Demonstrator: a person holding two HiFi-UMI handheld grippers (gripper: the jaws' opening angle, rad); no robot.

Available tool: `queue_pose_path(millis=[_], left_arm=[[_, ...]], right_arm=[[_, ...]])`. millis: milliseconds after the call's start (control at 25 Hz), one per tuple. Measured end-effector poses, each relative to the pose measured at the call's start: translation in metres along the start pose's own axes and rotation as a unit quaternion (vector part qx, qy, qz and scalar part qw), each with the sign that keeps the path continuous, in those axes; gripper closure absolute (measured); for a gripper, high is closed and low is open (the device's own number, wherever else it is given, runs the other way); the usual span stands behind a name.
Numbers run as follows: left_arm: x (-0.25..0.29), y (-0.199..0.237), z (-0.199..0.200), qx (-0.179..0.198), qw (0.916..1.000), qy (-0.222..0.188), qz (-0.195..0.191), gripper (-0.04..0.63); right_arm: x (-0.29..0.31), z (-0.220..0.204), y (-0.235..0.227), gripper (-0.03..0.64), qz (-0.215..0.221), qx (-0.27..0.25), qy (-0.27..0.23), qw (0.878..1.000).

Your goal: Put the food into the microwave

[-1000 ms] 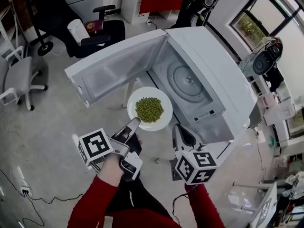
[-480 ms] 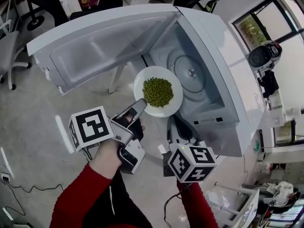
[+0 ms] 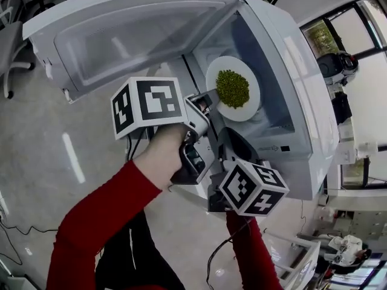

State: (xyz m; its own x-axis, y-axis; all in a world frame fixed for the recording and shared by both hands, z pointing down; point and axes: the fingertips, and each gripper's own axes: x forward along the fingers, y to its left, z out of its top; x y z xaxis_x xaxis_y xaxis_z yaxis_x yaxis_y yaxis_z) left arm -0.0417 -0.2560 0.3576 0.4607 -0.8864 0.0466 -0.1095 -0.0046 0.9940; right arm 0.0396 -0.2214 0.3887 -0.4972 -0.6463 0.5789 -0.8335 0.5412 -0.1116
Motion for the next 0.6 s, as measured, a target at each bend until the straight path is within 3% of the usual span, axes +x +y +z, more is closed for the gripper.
queue_pose_path(millis=[600], left_arm=[[0.082, -0.007, 0.009, 0.050, 0.9962, 0.056, 0.044, 0.571]], right_arm=[[0.005, 0.026, -0.008, 0.603, -0.002, -0.012, -0.002, 1.000]])
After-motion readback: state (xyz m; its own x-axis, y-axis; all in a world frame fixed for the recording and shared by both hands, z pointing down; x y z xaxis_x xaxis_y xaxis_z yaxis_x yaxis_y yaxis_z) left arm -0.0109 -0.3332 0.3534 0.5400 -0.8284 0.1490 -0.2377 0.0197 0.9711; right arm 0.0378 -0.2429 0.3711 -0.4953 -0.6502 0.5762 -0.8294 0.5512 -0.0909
